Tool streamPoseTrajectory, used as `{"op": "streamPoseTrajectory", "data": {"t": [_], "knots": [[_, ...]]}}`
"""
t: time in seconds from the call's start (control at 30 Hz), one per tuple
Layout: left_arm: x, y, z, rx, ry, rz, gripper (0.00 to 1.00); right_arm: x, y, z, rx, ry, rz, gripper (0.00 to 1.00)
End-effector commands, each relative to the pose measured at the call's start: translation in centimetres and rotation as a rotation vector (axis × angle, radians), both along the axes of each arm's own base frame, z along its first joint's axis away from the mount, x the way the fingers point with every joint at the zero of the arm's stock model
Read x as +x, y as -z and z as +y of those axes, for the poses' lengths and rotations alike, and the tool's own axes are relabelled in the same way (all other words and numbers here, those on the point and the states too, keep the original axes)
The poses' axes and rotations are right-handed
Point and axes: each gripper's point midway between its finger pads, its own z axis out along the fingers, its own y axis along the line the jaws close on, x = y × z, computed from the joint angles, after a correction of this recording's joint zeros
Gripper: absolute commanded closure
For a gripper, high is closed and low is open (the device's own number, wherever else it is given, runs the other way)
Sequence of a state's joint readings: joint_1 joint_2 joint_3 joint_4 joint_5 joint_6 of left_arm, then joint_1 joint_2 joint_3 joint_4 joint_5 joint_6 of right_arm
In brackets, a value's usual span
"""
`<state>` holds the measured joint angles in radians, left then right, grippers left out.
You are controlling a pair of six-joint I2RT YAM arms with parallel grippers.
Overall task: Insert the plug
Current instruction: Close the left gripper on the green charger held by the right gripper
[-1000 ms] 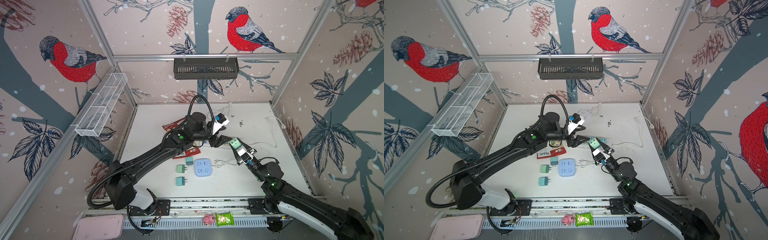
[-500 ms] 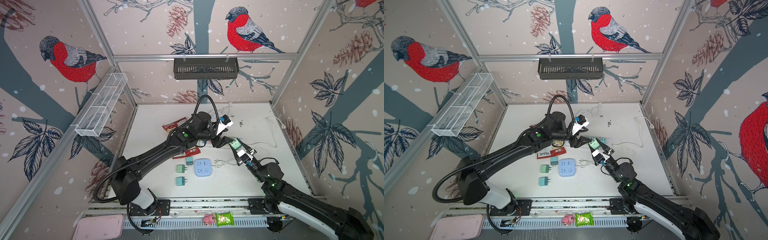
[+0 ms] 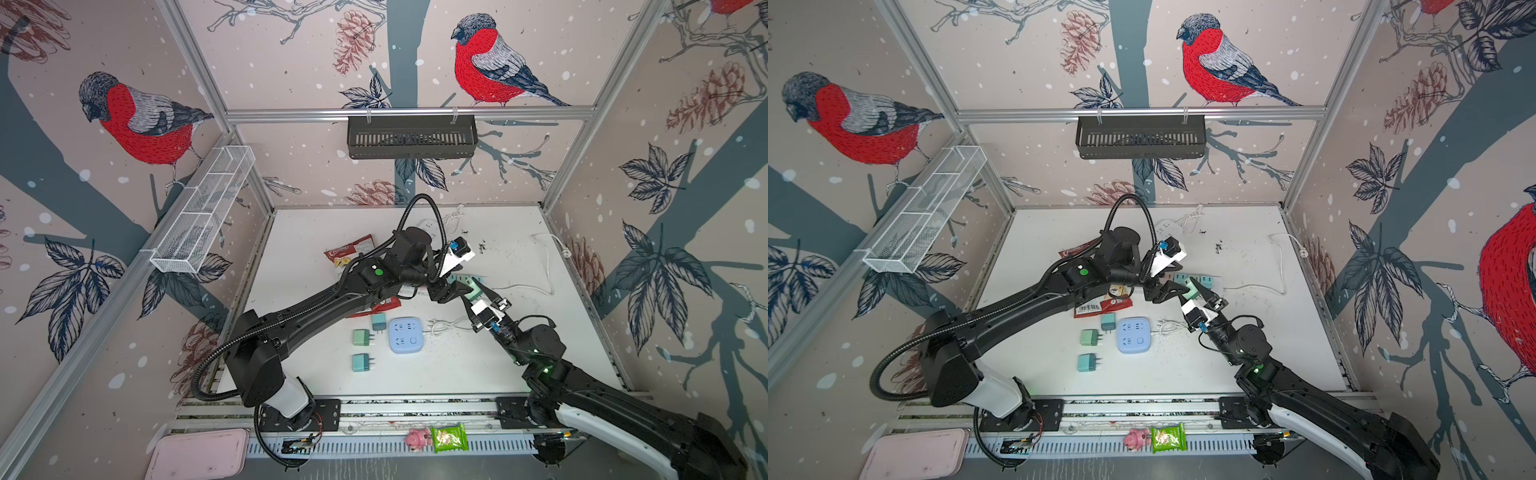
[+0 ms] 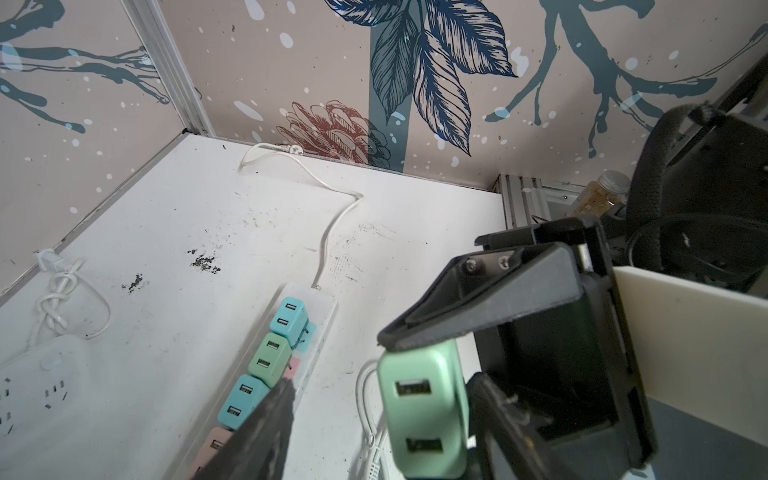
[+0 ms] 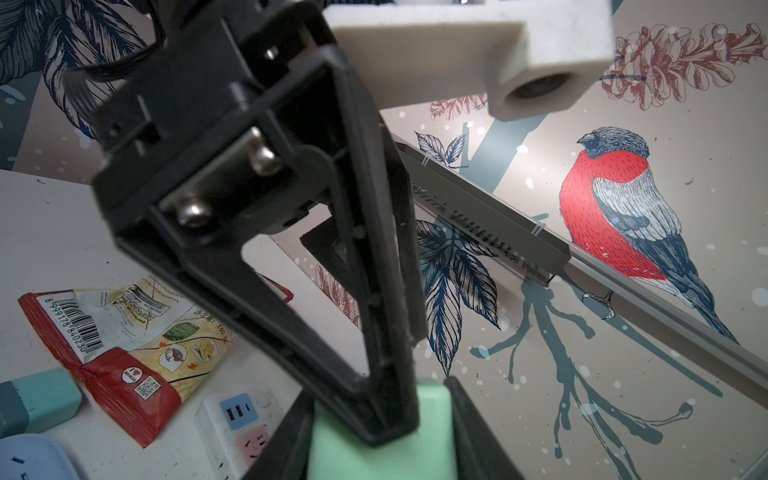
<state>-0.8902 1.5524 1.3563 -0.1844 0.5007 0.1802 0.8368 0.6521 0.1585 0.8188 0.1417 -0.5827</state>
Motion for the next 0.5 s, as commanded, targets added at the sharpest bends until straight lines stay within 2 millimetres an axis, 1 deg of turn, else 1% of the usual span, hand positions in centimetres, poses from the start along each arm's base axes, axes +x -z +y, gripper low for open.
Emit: {"op": "streamPoseTrajectory", "data": {"t": [0.0,0.1,0.27,0.47], "knots": [[-0.2,0.0,-0.1,0.009,0.019,-0.015,0.32,0.1,-1.2,-0.5,0.032,0.024,-0.026,1.00],[0.0,0.4,-0.2,0.024,0.014,-0.013,0.32,-0.1,-1.3,-0.6,0.040,0.023,-0.031,1.00],[-0.5,1.1,-0.9,0.052,0.041,0.001,0.32,-0.1,-1.4,-0.7,0.043,0.024,-0.033,1.00],[-0.9,1.7,-1.7,0.071,0.072,0.021,0.38,-0.1,-1.4,-0.7,0.041,0.025,-0.033,1.00]]}}
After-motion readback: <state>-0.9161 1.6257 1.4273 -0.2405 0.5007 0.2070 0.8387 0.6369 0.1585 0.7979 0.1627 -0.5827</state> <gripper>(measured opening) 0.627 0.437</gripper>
